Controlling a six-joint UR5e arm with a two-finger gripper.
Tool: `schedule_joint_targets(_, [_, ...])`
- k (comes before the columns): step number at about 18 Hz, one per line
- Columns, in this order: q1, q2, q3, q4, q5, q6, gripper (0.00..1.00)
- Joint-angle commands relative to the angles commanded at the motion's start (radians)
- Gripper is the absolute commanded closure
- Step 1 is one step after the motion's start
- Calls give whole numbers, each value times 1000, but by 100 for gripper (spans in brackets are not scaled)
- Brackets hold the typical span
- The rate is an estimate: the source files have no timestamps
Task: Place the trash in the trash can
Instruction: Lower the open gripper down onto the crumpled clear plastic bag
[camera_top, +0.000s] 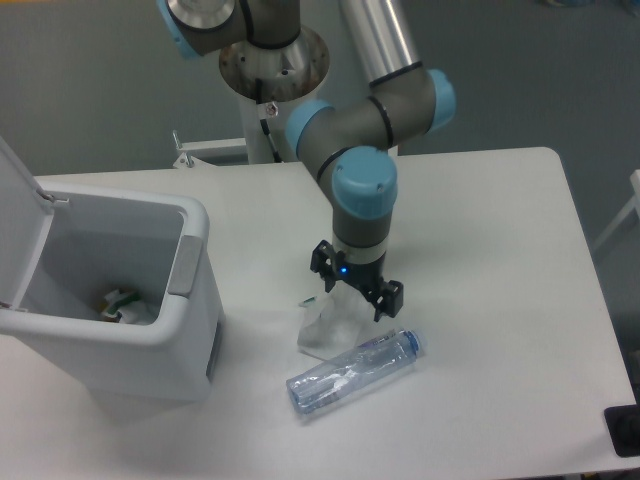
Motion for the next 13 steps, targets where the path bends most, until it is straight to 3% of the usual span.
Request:
schedule_joint_targets(4, [-12,-19,9,0,0,-18,1])
schedule_joint_targets(5, [-12,-17,9,0,-2,-20,19])
schedule_joint_targets(8, [-14,-12,11,-6,0,-21,91])
schedule_joint_targets(9, [-14,-8,11,-8,0,-21,100])
schedule_joint_targets(13, [-9,9,31,-34,-6,-20,100])
